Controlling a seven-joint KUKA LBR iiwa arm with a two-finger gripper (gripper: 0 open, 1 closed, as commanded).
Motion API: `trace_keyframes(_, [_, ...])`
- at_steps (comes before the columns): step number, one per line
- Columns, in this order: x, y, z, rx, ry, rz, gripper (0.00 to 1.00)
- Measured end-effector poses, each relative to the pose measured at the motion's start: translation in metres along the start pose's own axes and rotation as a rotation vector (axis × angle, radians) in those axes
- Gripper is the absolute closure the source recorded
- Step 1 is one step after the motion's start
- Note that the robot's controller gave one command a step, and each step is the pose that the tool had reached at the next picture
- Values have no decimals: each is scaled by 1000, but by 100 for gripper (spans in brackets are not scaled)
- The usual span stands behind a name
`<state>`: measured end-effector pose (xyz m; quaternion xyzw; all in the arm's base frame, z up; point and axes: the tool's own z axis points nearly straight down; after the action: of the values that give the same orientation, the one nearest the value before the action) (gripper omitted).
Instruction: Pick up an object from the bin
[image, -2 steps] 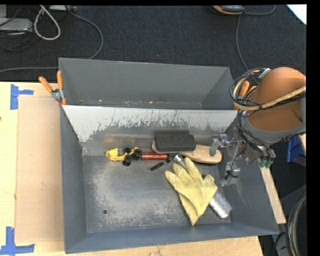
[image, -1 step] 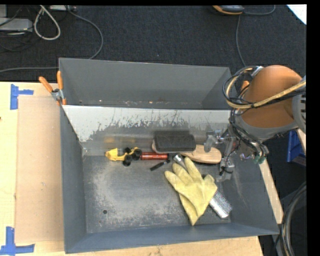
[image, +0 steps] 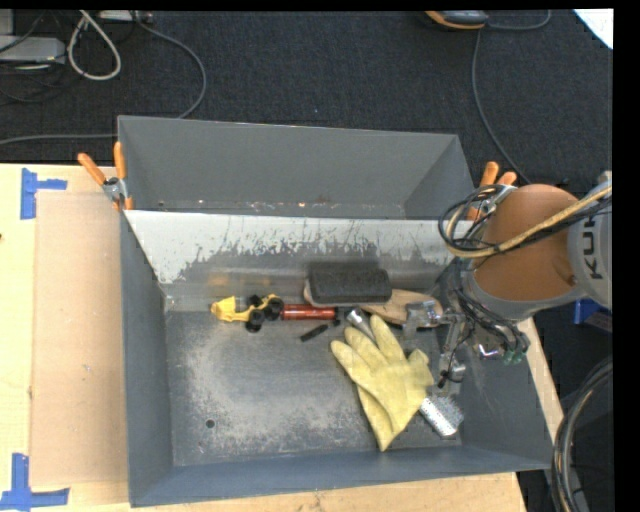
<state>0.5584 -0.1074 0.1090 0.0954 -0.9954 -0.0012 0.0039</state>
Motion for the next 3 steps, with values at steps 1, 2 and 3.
trace_keyframes(1, [-4, 3, -17, -1, 0, 23, 0])
trace_keyframes(2, [-14, 26, -70, -2, -1, -350, 0])
trace_keyframes(3, [4, 24, 29, 0, -6, -51, 0])
